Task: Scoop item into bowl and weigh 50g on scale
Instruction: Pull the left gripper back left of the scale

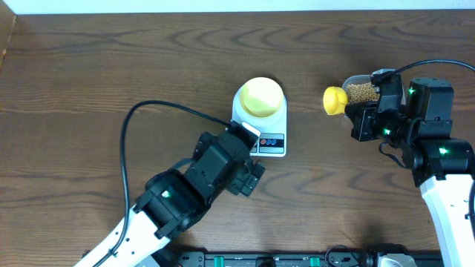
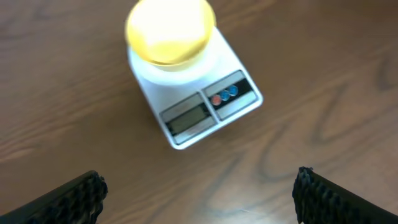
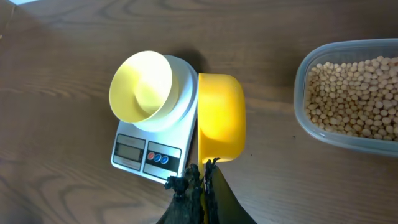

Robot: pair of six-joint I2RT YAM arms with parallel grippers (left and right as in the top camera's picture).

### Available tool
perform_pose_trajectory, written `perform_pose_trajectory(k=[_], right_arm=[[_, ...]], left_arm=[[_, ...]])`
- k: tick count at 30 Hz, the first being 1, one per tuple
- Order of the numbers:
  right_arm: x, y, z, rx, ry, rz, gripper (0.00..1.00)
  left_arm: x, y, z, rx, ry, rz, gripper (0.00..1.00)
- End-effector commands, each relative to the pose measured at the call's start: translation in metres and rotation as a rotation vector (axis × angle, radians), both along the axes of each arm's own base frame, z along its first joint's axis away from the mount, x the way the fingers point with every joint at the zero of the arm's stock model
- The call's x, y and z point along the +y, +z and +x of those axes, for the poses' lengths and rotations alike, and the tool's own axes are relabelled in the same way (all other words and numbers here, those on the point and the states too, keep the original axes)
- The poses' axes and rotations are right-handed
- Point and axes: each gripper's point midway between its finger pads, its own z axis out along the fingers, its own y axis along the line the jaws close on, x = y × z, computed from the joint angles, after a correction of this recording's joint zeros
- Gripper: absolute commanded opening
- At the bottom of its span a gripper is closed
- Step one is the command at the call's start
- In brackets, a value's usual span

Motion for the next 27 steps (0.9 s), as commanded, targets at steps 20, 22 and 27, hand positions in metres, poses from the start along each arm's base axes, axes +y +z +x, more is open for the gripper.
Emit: perform_pose_trajectory(k=[20,22,27], right_arm=[[-0.004,0.004,-0.002,-0.025,0.015,-0.037,0.01],[-0.004,0.004,-0.002,-0.025,0.014,-0.038,0.01],[-0.004,0.004,-0.002,-0.023,0.015,-0.038,0.01]], left_arm=[[0.023,-0.051,-0.009,0.372,-0.07,-0.071,0.98],[0.033,-0.049,-0.007,0.378,-0.068,-0.084,0.98],[0.05,-0.052,-0.005,0.368,-0.033,-0.035,0.97]])
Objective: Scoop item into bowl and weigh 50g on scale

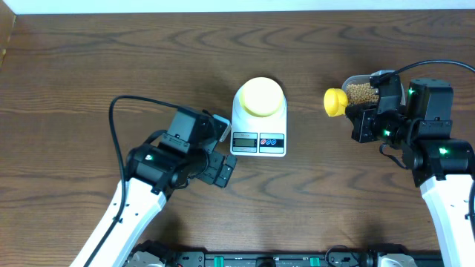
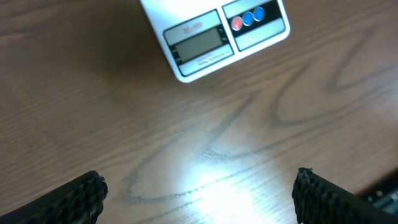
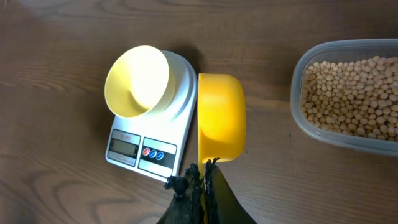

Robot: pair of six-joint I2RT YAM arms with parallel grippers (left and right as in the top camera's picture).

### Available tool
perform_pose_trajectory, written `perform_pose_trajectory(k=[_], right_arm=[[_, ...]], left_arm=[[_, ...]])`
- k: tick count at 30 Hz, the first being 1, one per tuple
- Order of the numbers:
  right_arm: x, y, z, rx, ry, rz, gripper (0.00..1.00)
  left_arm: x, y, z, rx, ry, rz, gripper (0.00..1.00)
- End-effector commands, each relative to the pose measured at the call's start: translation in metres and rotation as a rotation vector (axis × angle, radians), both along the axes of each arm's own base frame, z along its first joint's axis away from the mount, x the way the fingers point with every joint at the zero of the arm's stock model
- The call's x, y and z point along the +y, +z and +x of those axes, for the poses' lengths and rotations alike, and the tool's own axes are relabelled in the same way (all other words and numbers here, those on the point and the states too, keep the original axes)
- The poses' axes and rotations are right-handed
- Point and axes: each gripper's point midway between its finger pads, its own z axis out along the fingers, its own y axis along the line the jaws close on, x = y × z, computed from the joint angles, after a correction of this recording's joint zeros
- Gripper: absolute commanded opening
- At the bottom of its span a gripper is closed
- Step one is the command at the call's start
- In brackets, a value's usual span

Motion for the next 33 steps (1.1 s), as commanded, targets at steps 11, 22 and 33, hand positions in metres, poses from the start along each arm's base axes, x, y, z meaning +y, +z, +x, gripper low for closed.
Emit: perform_pose_trajectory(k=[11,22,33], right_arm=[[-0.003,0.006,0.0,-0.024,0.002,-0.013,0.01],[-0.003,0.003,-0.003,-0.008,0.002,-0.013,0.01],[-0.003,0.002,-0.004,0.001,0.002,-0.013,0.01]], left_arm=[[0.005,0.004,0.005,-0.095,-0.136,0.058,0.98],[0.019,0.042,0.025,-0.328,-0.128,0.022,0.98],[0.006,0.021,0.018,-0.283,-0.225,-0.065,0.98]])
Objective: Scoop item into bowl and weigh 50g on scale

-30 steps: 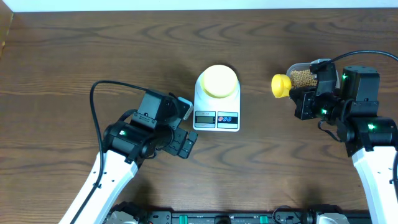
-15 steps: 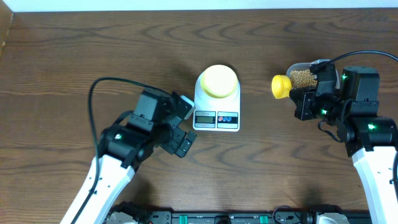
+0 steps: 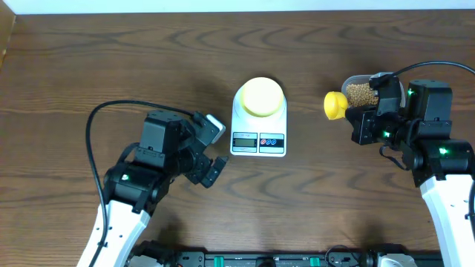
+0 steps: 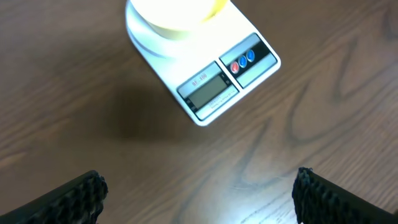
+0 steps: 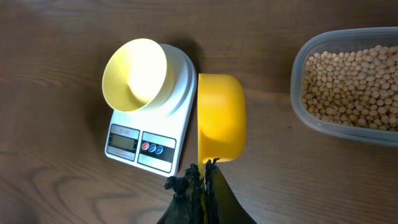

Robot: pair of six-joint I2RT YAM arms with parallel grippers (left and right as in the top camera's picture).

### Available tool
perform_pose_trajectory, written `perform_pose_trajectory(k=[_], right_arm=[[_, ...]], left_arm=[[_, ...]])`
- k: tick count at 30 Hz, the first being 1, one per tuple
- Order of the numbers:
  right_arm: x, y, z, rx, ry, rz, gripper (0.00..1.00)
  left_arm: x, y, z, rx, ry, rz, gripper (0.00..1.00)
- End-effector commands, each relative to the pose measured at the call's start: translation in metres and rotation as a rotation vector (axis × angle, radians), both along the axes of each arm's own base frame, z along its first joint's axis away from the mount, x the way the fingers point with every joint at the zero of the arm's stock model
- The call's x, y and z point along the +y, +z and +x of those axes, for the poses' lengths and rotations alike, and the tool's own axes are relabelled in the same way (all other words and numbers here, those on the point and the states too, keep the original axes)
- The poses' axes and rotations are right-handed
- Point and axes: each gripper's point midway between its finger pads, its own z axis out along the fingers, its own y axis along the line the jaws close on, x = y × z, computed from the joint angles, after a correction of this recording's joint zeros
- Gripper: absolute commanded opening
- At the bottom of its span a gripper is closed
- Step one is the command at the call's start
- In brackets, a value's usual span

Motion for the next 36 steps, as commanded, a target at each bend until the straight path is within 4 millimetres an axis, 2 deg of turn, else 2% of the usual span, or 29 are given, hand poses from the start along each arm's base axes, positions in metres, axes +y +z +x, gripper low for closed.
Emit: perform_pose_trajectory(k=[1,13,30,36], right_arm=[[-0.002,0.006,0.0,-0.025,0.004,-0.009,0.01],[-0.001,0.007,0.0,-0.025,0.008,-0.004,0.01],[-0.001,0.007,0.0,-0.024,0.008,-0.003,0.01],[0.005,0.008,-0.002,-0.021,0.027,0.028,0.01]], left_arm=[[-0.004,0.0,0.0,-0.002,-0.037,-0.016,0.98],[-0.008,0.009,0.011,-0.064,-0.038,-0.034,0.98],[-0.008,0.009,0.011,-0.062,-0.037,-0.034,0.97],[-0.008,0.009,0.011,-0.062,-0.037,-0.034,0.98]])
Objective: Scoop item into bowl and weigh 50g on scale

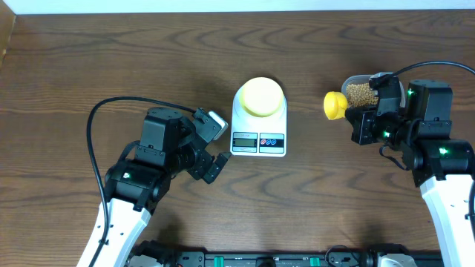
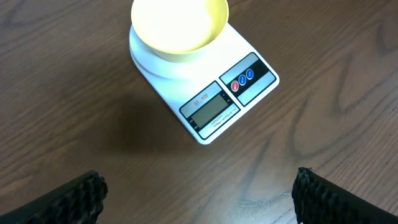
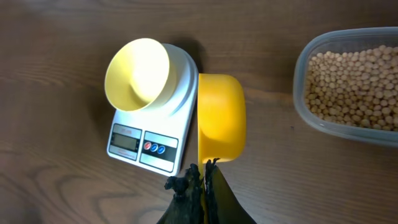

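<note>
A yellow bowl [image 1: 260, 96] sits empty on the white scale [image 1: 259, 135] at the table's middle; both show in the left wrist view, bowl [image 2: 179, 23] on scale [image 2: 211, 102]. My left gripper [image 1: 215, 144] stands open just left of the scale, nothing between its fingers [image 2: 69, 198]. My right gripper [image 3: 203, 175] is shut on the handle of a yellow scoop [image 3: 221, 117], held to the right of the scale [image 3: 146, 142]. The scoop [image 1: 335, 102] hangs beside a clear tub of beans [image 1: 361, 92], tub [image 3: 354, 92] at the right.
Black cables loop from both arms across the wooden table [image 1: 89, 67]. A rail of equipment runs along the table's front edge [image 1: 260, 259].
My left gripper has shifted slightly toward the scale, so the bowl shows more fully in its view. The right gripper and scoop have barely moved.
My left gripper was open at the scale's front left corner, with the scale turned askew. Then the scale sat square and the left arm had drawn back to the left. The right gripper has held the scoop beside the bean tub at every moment.
</note>
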Robot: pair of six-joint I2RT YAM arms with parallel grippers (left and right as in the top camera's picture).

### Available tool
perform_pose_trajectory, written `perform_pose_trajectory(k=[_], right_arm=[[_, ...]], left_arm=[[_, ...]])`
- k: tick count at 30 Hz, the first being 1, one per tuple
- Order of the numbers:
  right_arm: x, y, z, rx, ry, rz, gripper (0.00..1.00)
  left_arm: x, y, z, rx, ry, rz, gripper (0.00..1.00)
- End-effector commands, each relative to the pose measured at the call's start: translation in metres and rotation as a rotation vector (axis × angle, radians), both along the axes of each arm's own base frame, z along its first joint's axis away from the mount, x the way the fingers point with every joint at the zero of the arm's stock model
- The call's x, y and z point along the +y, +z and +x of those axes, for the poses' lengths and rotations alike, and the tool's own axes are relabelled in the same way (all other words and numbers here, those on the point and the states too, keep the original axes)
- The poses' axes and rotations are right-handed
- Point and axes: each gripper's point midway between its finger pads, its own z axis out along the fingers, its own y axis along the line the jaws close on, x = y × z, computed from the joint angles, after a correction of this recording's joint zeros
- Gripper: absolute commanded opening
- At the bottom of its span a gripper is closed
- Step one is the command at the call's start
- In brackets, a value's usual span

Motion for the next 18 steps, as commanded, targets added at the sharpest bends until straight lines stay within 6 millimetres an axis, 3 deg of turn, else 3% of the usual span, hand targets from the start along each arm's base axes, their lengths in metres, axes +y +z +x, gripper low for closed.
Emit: perform_pose_trajectory(k=[1,18], right_arm=[[0.0038,0.0083,-0.0018,-0.022,0.024,0.024,0.01],[0.0049,0.0106,-0.001,-0.015,0.004,0.052,0.01]], left_arm=[[-0.001,0.0007,-0.0001,-0.003,-0.011,-0.006,0.98],[-0.001,0.0007,-0.0001,-0.003,-0.011,-0.006,0.98]])
